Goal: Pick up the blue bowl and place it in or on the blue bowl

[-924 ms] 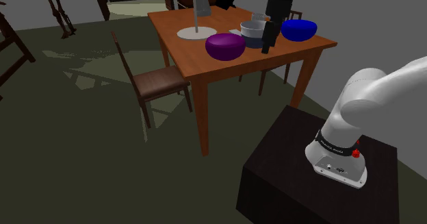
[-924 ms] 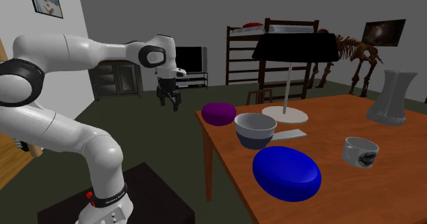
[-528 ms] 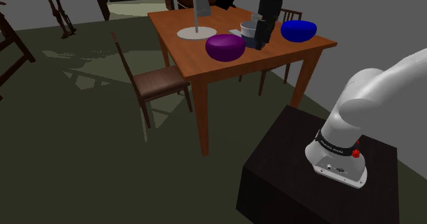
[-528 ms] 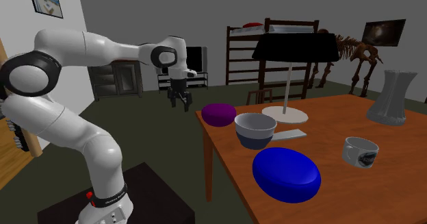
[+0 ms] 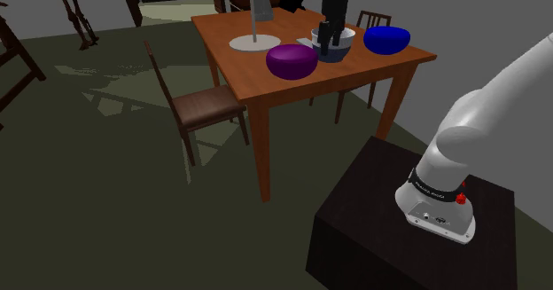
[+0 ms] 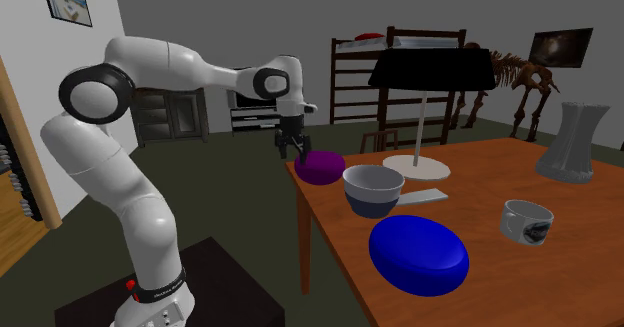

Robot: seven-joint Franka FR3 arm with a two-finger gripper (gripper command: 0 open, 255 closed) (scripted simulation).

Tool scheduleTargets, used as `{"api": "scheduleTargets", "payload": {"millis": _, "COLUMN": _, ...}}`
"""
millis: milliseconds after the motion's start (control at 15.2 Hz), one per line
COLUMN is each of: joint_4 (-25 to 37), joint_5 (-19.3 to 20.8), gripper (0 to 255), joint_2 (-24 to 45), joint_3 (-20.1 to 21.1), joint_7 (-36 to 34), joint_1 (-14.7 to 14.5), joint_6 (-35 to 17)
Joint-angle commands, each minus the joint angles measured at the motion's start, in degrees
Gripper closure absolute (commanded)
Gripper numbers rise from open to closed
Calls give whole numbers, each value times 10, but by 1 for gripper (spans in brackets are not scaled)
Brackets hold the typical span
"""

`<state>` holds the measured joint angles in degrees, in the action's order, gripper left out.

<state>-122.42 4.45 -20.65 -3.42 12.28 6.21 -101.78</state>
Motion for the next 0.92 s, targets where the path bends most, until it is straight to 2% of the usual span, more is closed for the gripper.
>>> {"api": "scheduleTargets", "payload": {"millis": 0, "joint_4": 28, "joint_5": 15, "gripper": 0, "joint_2": 36, "joint_3": -6, "joint_7": 3, "joint_1": 8, "joint_6": -7}}
{"api": "scheduleTargets", "payload": {"millis": 462, "joint_4": 163, "joint_5": 56, "gripper": 0, "joint_2": 170, "joint_3": -27, "joint_7": 12, "joint_1": 32, "joint_6": -5}}
{"api": "scheduleTargets", "payload": {"millis": 858, "joint_4": 306, "joint_5": 81, "gripper": 0, "joint_2": 289, "joint_3": -45, "joint_7": 23, "joint_1": 50, "joint_6": 17}}
